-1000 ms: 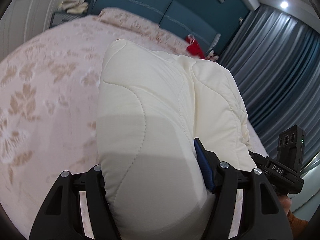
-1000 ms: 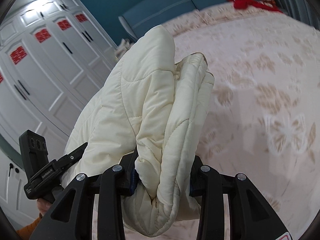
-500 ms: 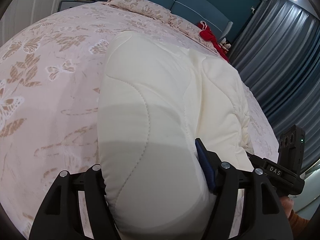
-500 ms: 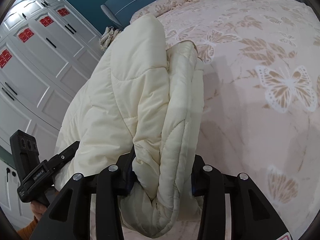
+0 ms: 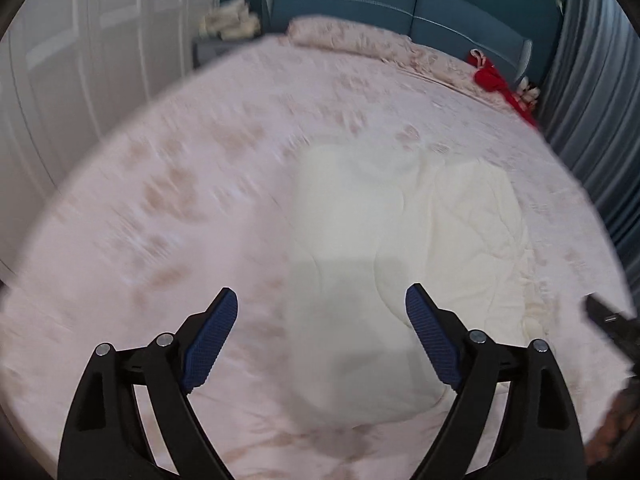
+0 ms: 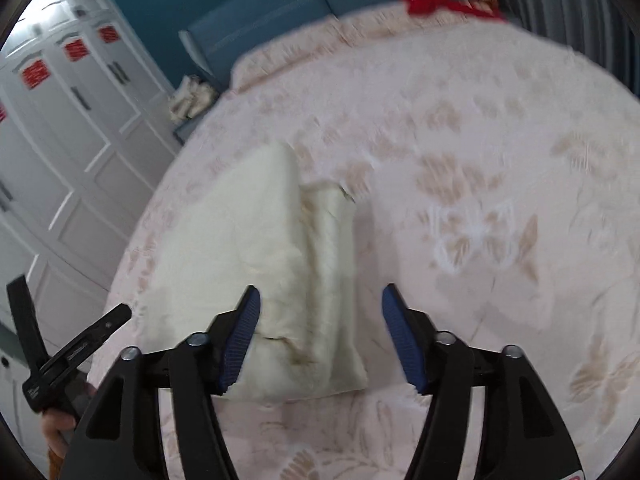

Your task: Fold large clothes

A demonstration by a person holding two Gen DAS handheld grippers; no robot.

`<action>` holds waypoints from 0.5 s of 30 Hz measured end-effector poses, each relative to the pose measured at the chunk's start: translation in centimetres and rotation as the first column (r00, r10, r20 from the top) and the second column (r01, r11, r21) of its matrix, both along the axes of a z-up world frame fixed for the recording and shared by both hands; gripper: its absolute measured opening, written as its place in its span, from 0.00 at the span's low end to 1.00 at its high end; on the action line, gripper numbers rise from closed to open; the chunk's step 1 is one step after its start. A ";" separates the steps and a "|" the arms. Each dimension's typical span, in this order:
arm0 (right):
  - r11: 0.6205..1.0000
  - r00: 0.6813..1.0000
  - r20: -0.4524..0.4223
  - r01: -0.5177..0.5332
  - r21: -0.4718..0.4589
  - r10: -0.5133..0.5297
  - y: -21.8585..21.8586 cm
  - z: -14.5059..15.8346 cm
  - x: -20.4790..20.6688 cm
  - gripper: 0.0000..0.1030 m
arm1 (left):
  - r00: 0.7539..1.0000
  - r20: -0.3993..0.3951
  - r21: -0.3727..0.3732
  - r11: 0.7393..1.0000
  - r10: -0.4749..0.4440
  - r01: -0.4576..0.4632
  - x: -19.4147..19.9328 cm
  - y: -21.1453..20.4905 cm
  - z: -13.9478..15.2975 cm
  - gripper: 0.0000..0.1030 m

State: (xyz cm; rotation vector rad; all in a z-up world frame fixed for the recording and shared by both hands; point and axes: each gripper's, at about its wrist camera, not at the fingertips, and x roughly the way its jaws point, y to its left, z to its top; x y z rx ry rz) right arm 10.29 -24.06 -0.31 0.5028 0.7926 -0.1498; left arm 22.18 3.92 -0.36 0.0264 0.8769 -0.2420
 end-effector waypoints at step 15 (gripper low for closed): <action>0.966 0.977 -0.115 -0.198 -0.169 0.180 7.3 0.1 7.0 0.25 | 0.999 -0.020 0.154 0.988 0.030 -0.027 1.7 -4.2 1.0 0.82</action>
